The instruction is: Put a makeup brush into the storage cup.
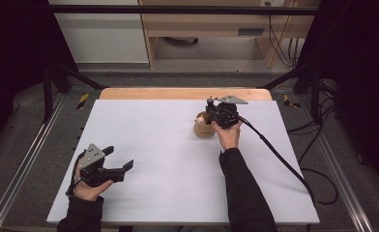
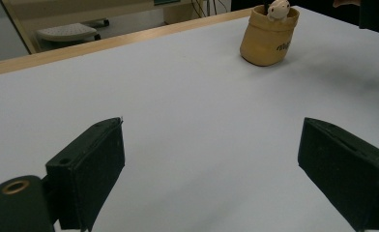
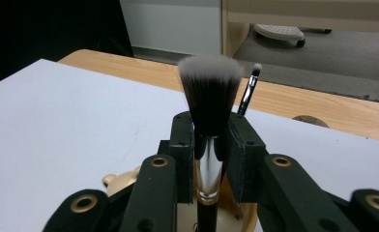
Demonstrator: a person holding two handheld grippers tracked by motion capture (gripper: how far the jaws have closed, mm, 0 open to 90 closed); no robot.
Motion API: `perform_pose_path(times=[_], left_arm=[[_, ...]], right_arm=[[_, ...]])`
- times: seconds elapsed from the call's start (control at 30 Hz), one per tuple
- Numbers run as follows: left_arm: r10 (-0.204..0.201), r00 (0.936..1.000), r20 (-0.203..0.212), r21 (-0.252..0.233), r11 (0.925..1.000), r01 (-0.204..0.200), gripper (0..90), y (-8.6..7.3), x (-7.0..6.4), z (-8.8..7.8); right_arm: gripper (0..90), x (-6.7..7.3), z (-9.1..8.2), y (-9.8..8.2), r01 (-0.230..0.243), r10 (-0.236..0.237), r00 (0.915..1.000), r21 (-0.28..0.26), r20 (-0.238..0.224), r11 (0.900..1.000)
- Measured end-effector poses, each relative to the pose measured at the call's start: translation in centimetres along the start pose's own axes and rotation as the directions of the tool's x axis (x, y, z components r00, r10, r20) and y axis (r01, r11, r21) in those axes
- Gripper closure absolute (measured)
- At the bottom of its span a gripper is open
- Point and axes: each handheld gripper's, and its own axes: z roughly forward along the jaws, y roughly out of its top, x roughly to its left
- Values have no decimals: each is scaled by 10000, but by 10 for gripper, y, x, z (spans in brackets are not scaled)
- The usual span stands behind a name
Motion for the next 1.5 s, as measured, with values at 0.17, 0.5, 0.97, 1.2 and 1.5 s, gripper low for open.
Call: perform_pose_path(times=[0.17,0.5,0.97,1.2,1.5], left_arm=[[-11,10000,5,-6,10000,11,87,0,0,0],[-11,10000,8,0,10000,11,87,0,0,0],[33,10000,15,70,10000,-33,82,0,-1,1],[57,10000,-15,87,9999,-57,82,0,-2,1],[42,10000,-18,92,9999,-41,79,0,-2,1]], right_arm=[[710,1,-6,1,-7,8,10000,147,-83,9999],[618,5,-31,2,258,-260,9988,-65,-421,9996],[436,12,-69,-6,410,-460,9913,-431,-1235,9982],[315,14,-86,-12,472,-549,9867,-532,-1532,9975],[198,16,-103,-22,489,-586,9834,-602,-1719,9970]])
